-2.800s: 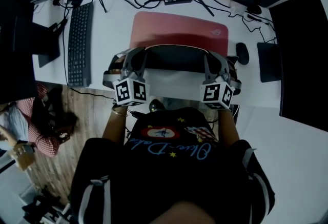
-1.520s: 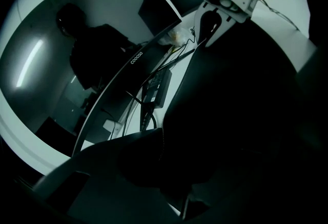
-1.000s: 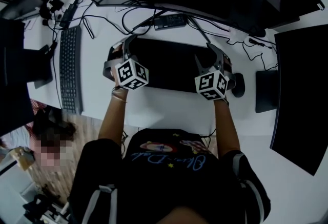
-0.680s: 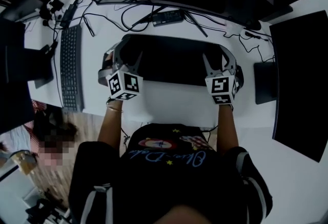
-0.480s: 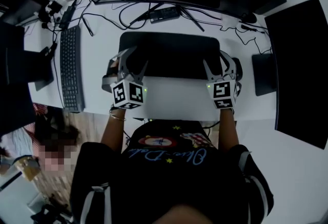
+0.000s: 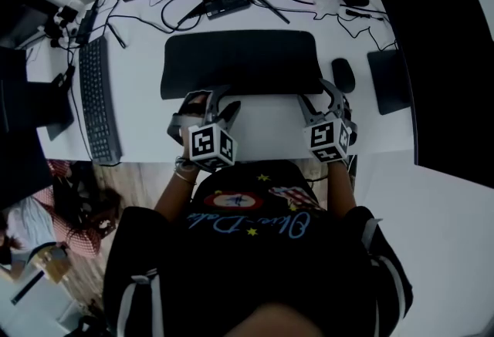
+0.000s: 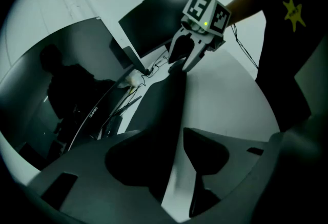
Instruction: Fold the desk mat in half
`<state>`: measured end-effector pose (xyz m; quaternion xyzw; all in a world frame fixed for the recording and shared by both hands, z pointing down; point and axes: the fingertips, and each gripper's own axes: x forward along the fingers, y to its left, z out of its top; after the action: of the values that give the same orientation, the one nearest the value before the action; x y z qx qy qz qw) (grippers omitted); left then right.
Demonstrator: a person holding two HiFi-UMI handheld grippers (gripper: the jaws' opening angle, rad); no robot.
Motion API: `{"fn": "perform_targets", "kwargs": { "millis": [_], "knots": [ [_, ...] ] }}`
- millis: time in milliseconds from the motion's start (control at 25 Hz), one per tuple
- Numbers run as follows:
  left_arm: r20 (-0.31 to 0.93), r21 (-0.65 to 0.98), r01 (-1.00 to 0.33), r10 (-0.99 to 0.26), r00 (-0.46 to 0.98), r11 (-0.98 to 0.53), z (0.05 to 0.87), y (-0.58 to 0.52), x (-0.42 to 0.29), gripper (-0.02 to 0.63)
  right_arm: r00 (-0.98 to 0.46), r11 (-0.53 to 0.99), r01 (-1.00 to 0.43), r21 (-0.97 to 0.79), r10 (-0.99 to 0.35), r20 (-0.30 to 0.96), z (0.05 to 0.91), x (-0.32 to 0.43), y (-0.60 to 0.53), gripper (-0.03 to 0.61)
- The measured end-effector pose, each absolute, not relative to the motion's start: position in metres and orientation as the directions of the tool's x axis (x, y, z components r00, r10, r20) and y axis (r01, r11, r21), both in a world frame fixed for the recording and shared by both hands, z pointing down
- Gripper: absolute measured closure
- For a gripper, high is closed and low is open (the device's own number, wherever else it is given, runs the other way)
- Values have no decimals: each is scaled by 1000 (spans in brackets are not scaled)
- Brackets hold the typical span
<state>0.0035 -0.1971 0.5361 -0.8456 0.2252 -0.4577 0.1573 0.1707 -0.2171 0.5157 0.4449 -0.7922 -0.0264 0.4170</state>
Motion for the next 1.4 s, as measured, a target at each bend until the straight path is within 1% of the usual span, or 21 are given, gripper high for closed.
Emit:
{"fn": "perform_targets", "kwargs": {
  "millis": [160, 320, 440, 600, 760, 920, 1040, 1120, 1160, 1200, 1280, 1320, 1400],
  "knots": [
    [761, -450, -194, -489, 426, -871, 555, -192, 6, 417, -232, 629, -655, 420, -695, 680, 531, 182, -205, 373],
    [786, -399, -226, -458, 416, -889, 565, -192, 8, 417, -212, 662, -613, 432, -664, 717, 545, 190, -205, 373],
    [818, -329, -242, -404, 409, -913, 573, -189, 10, 417, -203, 684, -571, 455, -654, 729, 551, 193, -208, 373],
    [859, -259, -241, -337, 384, -935, 582, -187, 10, 419, -208, 730, -480, 486, -633, 746, 555, 192, -211, 373],
    [862, -233, -251, -319, 393, -939, 584, -186, 9, 423, -198, 760, -332, 559, -636, 746, 555, 192, -208, 373],
    [869, -195, -257, -288, 402, -946, 585, -185, 9, 439, -229, 789, -283, 545, -608, 760, 560, 190, -214, 364],
    [876, -172, -255, -266, 402, -952, 586, -187, 10, 440, -219, 825, -186, 533, -564, 796, 569, 189, -218, 359],
    [877, -165, -257, -260, 403, -952, 586, -188, 8, 441, -215, 841, -122, 526, -540, 814, 573, 186, -219, 370],
    [877, -160, -259, -258, 405, -952, 586, -187, 8, 440, -221, 846, -105, 523, -533, 817, 572, 185, -217, 390],
    [876, -156, -263, -256, 408, -952, 585, -187, 8, 440, -233, 847, -104, 521, -530, 815, 570, 184, -216, 418],
    [873, -150, -271, -256, 415, -951, 585, -185, 9, 446, -261, 844, -129, 521, -536, 803, 565, 183, -212, 495],
    [871, -148, -275, -257, 419, -950, 585, -185, 9, 451, -269, 838, -137, 528, -545, 794, 562, 182, -212, 520],
    [868, -145, -279, -257, 424, -949, 585, -185, 9, 454, -273, 822, -137, 553, -568, 776, 555, 181, -213, 532]
  ]
}}
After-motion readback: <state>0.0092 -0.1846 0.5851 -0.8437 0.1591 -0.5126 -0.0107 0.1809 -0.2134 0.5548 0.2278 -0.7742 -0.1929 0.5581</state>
